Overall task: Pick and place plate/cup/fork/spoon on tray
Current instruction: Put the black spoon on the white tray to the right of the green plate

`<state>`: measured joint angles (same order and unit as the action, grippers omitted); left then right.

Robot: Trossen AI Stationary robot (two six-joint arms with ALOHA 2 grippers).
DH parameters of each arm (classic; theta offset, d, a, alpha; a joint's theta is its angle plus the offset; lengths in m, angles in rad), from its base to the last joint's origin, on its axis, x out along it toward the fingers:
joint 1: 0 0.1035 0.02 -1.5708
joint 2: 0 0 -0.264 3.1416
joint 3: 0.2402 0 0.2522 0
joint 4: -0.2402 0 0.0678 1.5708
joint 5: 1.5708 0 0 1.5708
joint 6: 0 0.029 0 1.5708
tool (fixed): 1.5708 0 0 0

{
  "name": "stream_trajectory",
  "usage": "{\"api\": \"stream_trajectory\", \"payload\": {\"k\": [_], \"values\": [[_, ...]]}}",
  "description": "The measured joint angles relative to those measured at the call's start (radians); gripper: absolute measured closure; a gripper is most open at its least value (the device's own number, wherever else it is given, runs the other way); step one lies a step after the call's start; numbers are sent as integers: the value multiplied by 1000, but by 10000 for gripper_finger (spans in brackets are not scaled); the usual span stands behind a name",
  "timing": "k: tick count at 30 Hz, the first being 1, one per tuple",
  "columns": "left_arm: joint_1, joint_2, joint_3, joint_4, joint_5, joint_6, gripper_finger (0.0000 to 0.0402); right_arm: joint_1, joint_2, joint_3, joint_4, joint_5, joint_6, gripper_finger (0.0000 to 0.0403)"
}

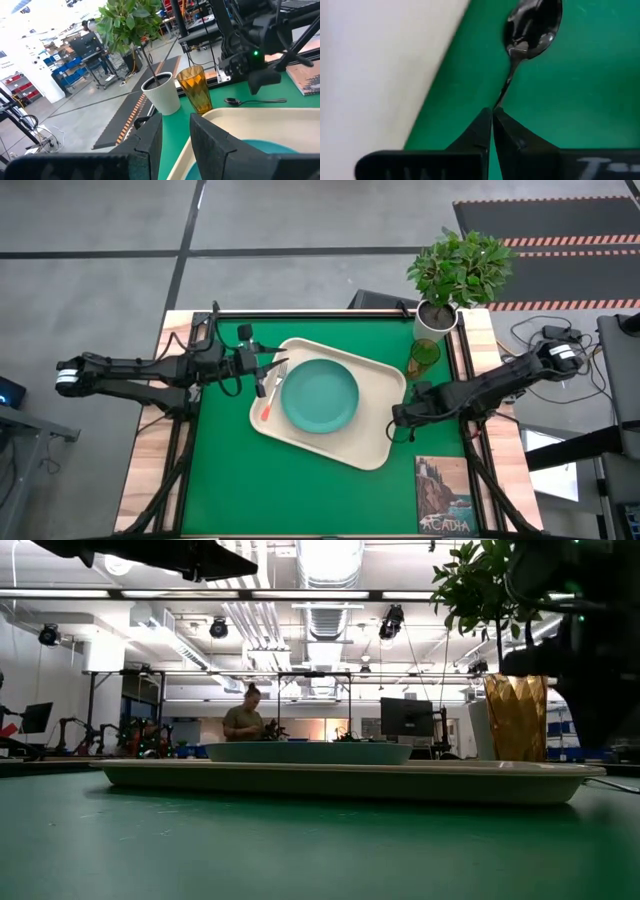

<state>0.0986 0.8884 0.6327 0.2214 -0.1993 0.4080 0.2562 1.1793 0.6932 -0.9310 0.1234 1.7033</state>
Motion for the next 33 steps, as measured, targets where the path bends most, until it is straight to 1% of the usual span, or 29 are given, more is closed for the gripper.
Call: {"api": "stream_trajectory", "payload": {"k": [2,4,9,13,16,18,20,22,30,33], "values": [[0,-1,0,0,0,2,320,0,-9,-27,16,0,12,384],[0,-1,0,0,0,18,320,0,-22,-50,34,1,27,366],[0,-2,0,3,-16,26,320,-1,-29,-95,37,34,58,298],[0,-2,0,3,-19,27,320,-2,-23,-146,136,58,60,253],[0,-2,0,2,-19,27,320,-1,-8,-172,194,70,60,236],[0,-2,0,3,-19,27,320,-1,3,-178,199,76,66,234],[0,-2,0,1,-19,27,320,-1,12,-181,201,77,66,240],[0,-2,1,1,-19,27,320,-1,13,-180,196,76,58,259],[0,-2,1,3,-24,27,320,-1,14,-179,173,83,6,382],[0,-2,1,3,-26,27,320,-1,9,-178,160,86,-14,389]]}}
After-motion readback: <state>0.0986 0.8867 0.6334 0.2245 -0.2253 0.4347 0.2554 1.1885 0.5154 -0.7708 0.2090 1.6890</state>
